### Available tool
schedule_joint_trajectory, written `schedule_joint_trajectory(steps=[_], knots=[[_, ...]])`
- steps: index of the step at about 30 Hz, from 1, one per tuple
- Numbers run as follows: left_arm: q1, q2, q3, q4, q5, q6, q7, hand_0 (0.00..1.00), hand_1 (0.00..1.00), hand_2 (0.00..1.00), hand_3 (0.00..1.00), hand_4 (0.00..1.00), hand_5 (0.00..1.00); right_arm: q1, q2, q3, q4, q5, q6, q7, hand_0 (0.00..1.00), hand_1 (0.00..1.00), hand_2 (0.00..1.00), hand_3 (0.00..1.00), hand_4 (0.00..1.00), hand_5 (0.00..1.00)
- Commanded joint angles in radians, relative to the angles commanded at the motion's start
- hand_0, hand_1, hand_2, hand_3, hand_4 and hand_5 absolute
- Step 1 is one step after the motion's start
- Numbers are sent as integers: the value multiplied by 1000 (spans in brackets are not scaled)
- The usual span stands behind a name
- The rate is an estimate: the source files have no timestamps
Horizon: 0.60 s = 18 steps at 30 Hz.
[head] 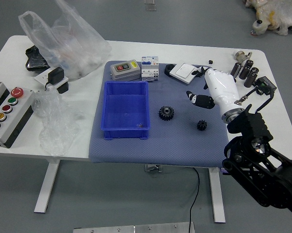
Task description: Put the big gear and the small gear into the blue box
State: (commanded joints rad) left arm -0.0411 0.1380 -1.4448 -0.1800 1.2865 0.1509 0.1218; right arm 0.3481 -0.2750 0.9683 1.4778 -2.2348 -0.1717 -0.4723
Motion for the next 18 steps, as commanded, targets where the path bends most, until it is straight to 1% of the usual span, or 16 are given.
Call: schedule_joint_trajectory(steps=[2, 3, 7, 8, 9, 12, 14, 15, 18], knots=[[0, -1, 0, 0, 0, 0, 0, 625, 579, 550, 683, 719, 274, -5, -4, -1, -5, -12, 40, -32, 286, 446, 741, 699, 791, 216], [1, -1, -1, 0, 1, 0, 0, 626, 578, 550, 683, 718, 274, -8, -7, -2, -8, -17, 60, -46, 296, 468, 770, 738, 808, 211], [1, -1, -3, 0, 3, 0, 1, 626, 578, 550, 683, 718, 274, -14, -12, -8, -24, -24, 110, -81, 296, 468, 770, 738, 808, 211], [1, -1, -3, 0, 3, 0, 1, 626, 578, 550, 683, 718, 274, -15, -12, -10, -28, -25, 118, -87, 296, 468, 770, 738, 808, 211], [1, -1, -3, 0, 3, 0, 1, 625, 577, 549, 682, 719, 274, -16, -11, -12, -32, -25, 124, -92, 288, 450, 780, 775, 809, 201], [0, -1, -3, 0, 5, 0, 0, 625, 577, 549, 682, 719, 274, -18, -9, -17, -44, -27, 139, -103, 288, 450, 780, 775, 809, 201], [1, -1, -3, 0, 6, 0, 0, 625, 577, 549, 682, 719, 274, -21, -8, -20, -54, -23, 144, -107, 288, 450, 780, 775, 809, 201], [1, -1, -4, 0, 6, 0, 0, 626, 577, 549, 683, 719, 275, -22, -7, -22, -57, -21, 146, -109, 283, 441, 786, 778, 830, 210], [1, -1, -5, 0, 7, 0, 1, 626, 577, 549, 683, 719, 275, -27, -6, -26, -70, -12, 151, -113, 283, 441, 786, 778, 830, 210]])
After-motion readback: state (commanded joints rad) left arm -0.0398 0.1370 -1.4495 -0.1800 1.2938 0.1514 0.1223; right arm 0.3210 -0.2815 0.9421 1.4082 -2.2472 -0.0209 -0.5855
